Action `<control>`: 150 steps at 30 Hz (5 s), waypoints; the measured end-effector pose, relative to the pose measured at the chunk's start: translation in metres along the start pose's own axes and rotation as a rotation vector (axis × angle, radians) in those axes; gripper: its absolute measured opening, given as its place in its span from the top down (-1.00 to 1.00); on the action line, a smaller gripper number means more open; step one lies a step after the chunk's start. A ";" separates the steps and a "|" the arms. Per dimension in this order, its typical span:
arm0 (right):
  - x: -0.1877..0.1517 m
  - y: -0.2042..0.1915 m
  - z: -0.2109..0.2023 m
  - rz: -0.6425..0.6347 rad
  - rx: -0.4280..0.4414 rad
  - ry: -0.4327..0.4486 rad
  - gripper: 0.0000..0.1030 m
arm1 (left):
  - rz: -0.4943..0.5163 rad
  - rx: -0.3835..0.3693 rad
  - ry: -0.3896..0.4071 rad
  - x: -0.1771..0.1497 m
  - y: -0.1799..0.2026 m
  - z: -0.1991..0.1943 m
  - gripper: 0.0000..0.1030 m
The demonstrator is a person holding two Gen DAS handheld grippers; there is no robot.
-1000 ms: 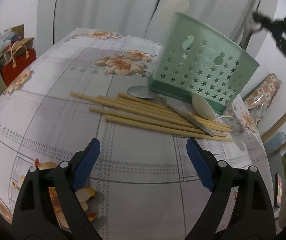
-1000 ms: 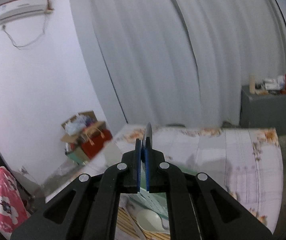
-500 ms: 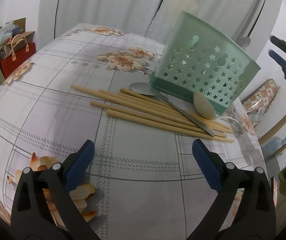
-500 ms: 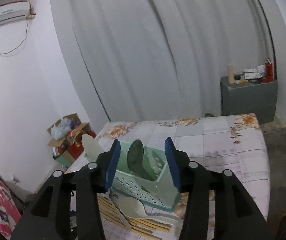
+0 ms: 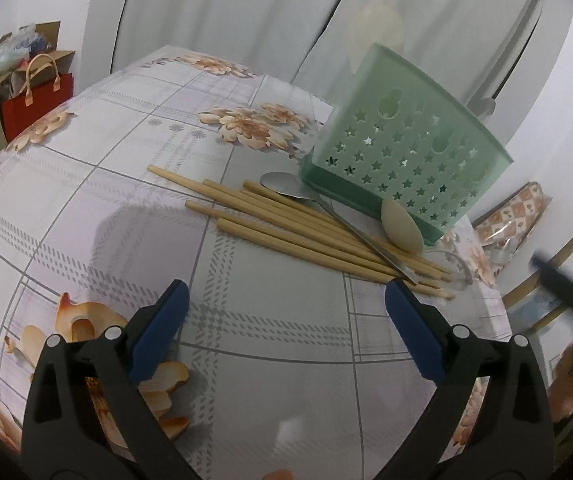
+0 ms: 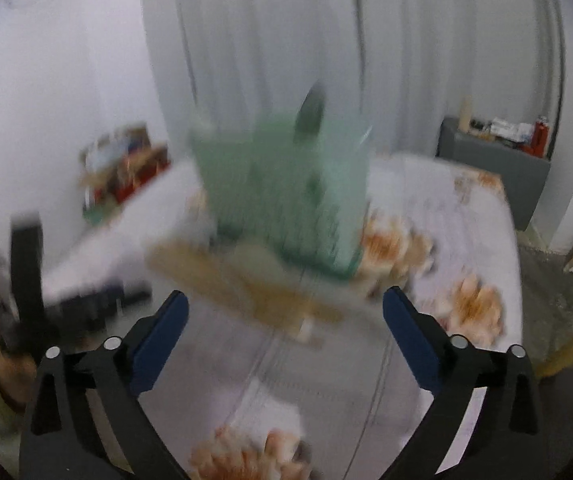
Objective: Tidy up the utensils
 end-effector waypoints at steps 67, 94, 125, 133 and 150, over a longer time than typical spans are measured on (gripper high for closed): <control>-0.056 -0.011 0.044 0.022 -0.109 -0.140 -0.88 | 0.372 0.226 -0.296 0.091 0.040 0.113 0.07; -0.056 -0.011 0.044 0.022 -0.109 -0.139 -0.88 | 0.257 0.056 -0.126 0.066 0.042 0.038 0.25; -0.056 -0.013 0.044 0.023 -0.108 -0.136 -0.88 | 0.127 -0.006 -0.181 0.010 0.026 -0.005 0.87; -0.056 -0.013 0.044 0.023 -0.108 -0.136 -0.88 | -0.063 -0.216 -0.154 0.004 0.011 -0.038 0.87; -0.054 -0.013 0.044 0.026 -0.100 -0.131 -0.88 | -0.531 -0.487 -0.249 -0.025 -0.025 -0.025 0.96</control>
Point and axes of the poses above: each gripper's, at about its wrist camera, not at the fingertips, and z roughly the way its jaws point, y to its right, x to its top, the point moved 3 cm from there along z, roughly the way its jaws point, and after that the axes turned 1 degree about -y, right-handed, at the moved point
